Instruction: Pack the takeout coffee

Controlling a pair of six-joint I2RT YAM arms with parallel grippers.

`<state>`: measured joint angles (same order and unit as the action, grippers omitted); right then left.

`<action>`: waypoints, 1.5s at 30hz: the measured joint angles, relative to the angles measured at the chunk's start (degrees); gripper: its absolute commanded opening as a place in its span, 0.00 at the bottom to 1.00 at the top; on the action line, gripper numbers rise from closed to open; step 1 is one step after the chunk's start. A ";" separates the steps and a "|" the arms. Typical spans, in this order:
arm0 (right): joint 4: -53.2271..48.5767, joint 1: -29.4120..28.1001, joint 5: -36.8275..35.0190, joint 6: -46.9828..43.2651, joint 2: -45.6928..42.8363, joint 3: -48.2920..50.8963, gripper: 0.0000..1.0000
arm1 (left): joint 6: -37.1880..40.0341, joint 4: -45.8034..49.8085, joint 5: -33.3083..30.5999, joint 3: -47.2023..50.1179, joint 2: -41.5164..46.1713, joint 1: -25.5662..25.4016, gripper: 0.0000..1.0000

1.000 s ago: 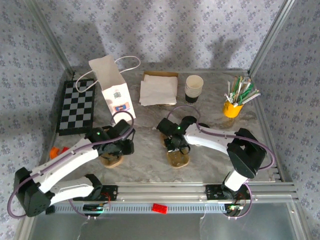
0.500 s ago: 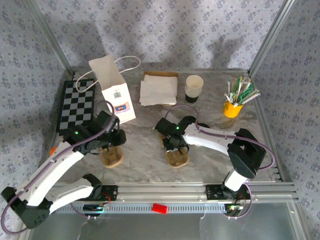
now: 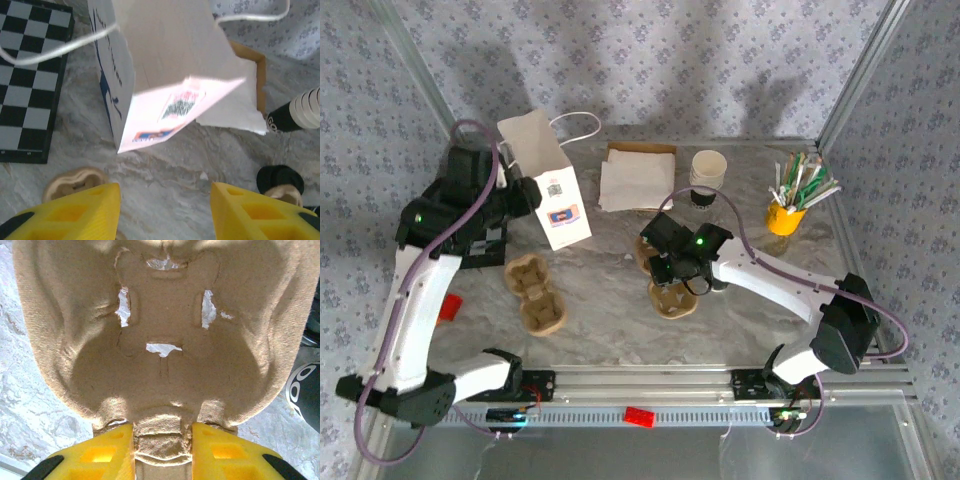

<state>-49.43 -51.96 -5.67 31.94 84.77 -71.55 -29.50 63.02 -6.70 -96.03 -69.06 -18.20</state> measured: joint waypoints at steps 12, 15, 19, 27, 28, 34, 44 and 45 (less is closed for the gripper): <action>-0.96 1.75 2.29 -1.16 -0.02 -1.01 0.30 | -0.35 -4.24 2.19 -10.80 -17.75 8.20 0.53; -0.92 1.86 2.75 -1.36 -0.02 -1.36 0.29 | -0.66 -4.59 2.19 -13.20 -21.40 8.41 0.51; -0.81 2.27 3.30 -1.38 -0.02 -1.38 0.30 | -1.22 -4.72 1.64 -16.85 -25.18 8.46 0.49; -0.44 3.30 4.04 -1.60 -0.02 -1.38 0.29 | -1.62 -4.46 -2.29 -16.98 -25.68 8.46 0.48; -0.33 3.43 4.22 -1.60 -0.02 -1.38 0.29 | -1.60 -4.46 -3.08 -16.98 -25.66 8.46 0.48; -0.02 4.37 5.11 -2.01 -0.02 -1.38 0.29 | -1.60 -4.39 -5.38 -16.85 -25.59 8.46 0.50; 0.39 4.85 5.70 -2.01 -0.02 -1.36 0.28 | -3.02 -4.55 -5.35 -13.07 -26.43 8.46 0.44; 0.42 4.85 5.73 -2.03 -0.02 -1.36 0.28 | -3.17 -4.55 -5.35 -13.07 -26.77 8.46 0.42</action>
<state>-49.01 -47.11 0.05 29.91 84.75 -72.90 -32.67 58.48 -12.05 -109.10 -95.83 -9.74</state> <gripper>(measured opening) 0.285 0.454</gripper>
